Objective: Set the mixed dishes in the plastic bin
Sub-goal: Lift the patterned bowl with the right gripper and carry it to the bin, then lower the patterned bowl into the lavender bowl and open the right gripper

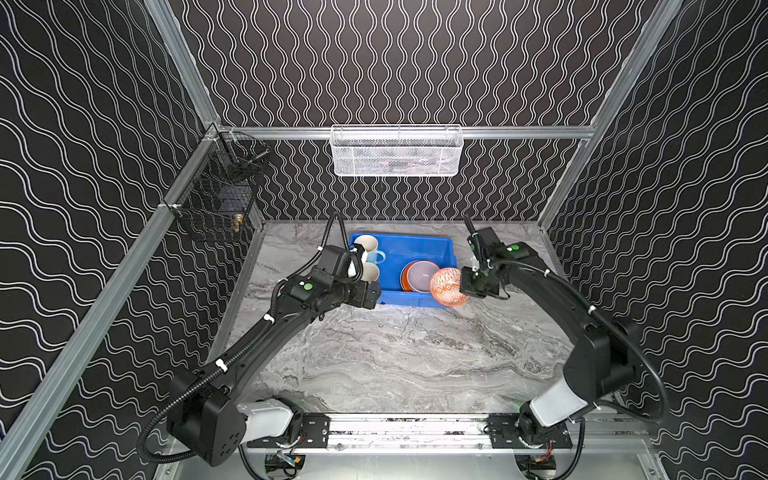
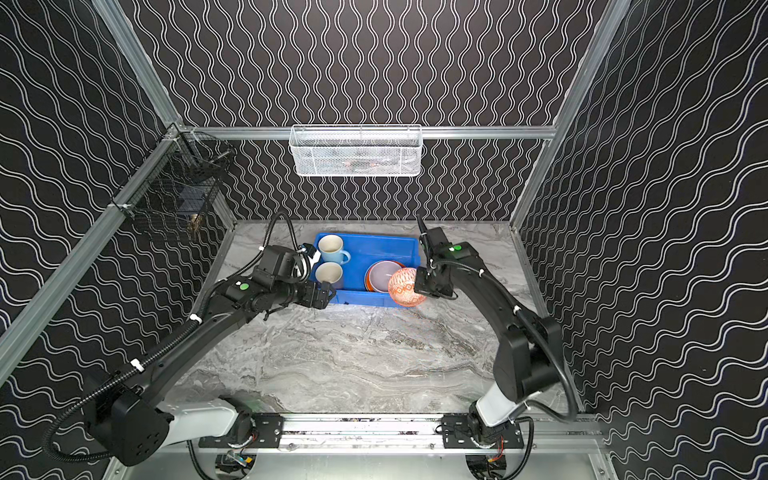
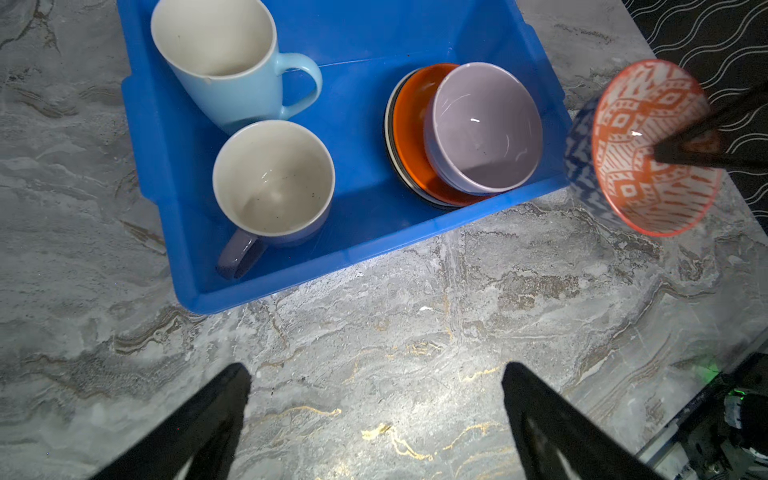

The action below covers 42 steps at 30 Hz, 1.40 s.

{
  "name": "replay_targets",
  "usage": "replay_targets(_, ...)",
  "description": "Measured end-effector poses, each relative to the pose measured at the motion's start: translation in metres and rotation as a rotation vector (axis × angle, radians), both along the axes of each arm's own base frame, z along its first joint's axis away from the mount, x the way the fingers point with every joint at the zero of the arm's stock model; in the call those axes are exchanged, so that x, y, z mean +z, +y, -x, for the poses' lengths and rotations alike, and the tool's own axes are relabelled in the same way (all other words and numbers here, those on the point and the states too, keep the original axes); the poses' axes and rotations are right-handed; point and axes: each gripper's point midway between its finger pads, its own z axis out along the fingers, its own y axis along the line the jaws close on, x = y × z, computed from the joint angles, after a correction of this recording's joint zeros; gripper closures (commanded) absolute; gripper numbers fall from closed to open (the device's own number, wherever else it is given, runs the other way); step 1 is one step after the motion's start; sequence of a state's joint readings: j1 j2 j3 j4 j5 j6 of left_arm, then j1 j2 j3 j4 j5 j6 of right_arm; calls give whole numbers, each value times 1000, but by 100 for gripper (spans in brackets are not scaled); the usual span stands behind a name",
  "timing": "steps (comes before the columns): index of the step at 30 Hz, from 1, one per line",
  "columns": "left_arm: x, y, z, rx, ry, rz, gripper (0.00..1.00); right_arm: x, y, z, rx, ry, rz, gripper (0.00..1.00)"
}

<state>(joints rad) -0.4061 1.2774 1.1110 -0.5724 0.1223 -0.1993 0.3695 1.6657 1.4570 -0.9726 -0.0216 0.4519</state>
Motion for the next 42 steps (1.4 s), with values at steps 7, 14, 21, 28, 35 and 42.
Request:
replay_targets(7, 1, 2, 2, 15, -2, 15, 1, 0, 20, -44, 41, -23, -18, 96)
replay_targets(14, 0, 3, 1, 22, -1, 9, 1, -9, 37, -67, 76, -23, -42, 96)
replay_targets(21, -4, 2, 0, 14, 13, 9, 1, -23, 53, -70, 114, 5, -59, 95)
replay_targets(28, -7, 4, 1, 16, 18, 4, 1, -33, 64, -74, 135, 22, -66, 92)
replay_targets(35, -7, 7, 3, 19, 15, 3, 1, -35, 68, -81, 141, 18, -70, 80)
replay_targets(42, -9, 10, 2, 27, 19, 2, 1, -31, 69, -80, 157, 10, -68, 70)
